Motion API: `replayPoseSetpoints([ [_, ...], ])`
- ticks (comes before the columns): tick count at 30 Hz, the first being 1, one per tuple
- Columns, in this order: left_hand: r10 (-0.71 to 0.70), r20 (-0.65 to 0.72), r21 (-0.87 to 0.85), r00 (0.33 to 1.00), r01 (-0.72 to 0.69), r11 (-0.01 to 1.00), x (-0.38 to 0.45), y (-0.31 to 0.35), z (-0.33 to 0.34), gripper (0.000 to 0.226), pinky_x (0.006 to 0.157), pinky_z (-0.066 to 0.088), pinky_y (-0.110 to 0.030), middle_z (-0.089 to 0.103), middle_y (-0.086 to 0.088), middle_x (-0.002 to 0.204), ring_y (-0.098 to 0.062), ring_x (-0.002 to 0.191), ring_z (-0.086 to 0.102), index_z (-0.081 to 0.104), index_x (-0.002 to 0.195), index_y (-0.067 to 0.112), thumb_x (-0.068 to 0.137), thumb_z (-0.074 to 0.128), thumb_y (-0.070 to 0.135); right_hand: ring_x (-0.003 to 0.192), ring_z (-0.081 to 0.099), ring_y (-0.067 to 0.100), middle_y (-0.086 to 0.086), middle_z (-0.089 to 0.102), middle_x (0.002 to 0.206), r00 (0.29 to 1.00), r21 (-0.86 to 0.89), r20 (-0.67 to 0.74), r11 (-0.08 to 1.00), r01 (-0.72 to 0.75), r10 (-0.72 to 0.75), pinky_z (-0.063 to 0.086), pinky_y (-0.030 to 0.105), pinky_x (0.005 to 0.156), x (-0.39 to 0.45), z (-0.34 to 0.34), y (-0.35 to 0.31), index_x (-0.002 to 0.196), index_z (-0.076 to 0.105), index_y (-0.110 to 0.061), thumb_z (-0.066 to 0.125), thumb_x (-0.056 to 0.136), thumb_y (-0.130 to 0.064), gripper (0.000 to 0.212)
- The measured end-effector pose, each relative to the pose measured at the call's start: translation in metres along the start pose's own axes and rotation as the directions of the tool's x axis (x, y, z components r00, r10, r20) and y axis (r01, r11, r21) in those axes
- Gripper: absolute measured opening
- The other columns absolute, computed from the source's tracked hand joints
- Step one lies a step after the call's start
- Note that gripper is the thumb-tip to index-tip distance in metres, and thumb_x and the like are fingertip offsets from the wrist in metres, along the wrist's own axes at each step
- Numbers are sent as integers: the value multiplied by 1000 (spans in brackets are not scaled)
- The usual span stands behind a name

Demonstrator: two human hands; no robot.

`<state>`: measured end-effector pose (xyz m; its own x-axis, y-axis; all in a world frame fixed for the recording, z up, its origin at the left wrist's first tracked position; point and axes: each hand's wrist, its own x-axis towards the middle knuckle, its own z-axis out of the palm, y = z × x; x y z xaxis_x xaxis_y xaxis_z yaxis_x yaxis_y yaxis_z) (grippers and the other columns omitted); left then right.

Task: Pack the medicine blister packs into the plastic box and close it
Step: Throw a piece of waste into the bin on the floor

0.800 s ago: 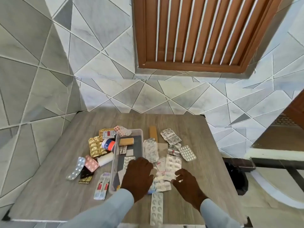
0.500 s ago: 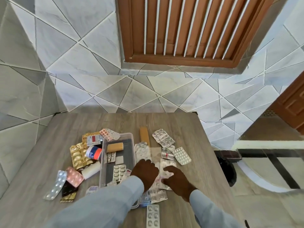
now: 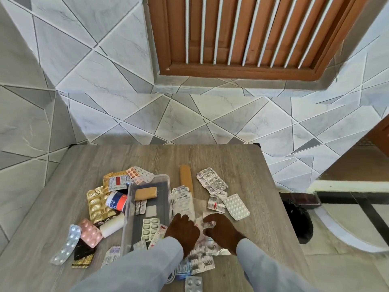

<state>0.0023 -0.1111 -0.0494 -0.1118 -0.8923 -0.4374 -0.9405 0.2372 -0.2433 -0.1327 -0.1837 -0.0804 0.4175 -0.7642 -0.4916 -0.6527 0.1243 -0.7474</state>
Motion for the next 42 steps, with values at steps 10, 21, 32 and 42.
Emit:
replayPoseSetpoints([
  [10, -47, -22, -494, 999, 30, 869, -14, -36, -44, 23, 88, 49, -37, 64, -13, 114, -32, 106, 60, 62, 106, 12, 86, 52, 11, 59, 52, 11, 1, 58, 68, 981, 320, -186, 940, 116, -57, 43, 22, 56, -31, -45, -25, 89, 64, -14, 64, 78, 4, 21],
  [21, -217, -87, -996, 972, -90, -3, 23, 8, -110, 16, 51, 41, -23, 55, -5, 59, -10, 50, 50, 63, 70, 10, 82, 66, 0, 73, 69, 18, 5, 66, 74, 884, 532, -462, 819, 212, 71, 55, 28, 67, -112, -138, 11, 94, 70, -14, 52, 89, 7, 28],
  [32, -229, -67, -991, 971, -91, -100, 80, 190, -184, 10, 57, 43, -26, 65, -8, 68, -18, 58, 56, 66, 74, 11, 81, 68, 4, 90, 66, 26, 9, 71, 99, 826, 545, -539, 816, 193, 164, 55, 31, 72, -194, -273, 152, 97, 70, -17, 60, 91, -11, 13],
  [42, -361, -31, -998, 932, -46, -35, 147, 328, -203, 34, 62, 54, -40, 68, -10, 81, -29, 65, 65, 61, 79, 34, 80, 56, 0, 96, 66, 23, 2, 68, 104, 876, 450, -434, 893, 7, 211, 52, 27, 74, -225, -391, 261, 108, 65, -22, 52, 94, -18, 19],
])
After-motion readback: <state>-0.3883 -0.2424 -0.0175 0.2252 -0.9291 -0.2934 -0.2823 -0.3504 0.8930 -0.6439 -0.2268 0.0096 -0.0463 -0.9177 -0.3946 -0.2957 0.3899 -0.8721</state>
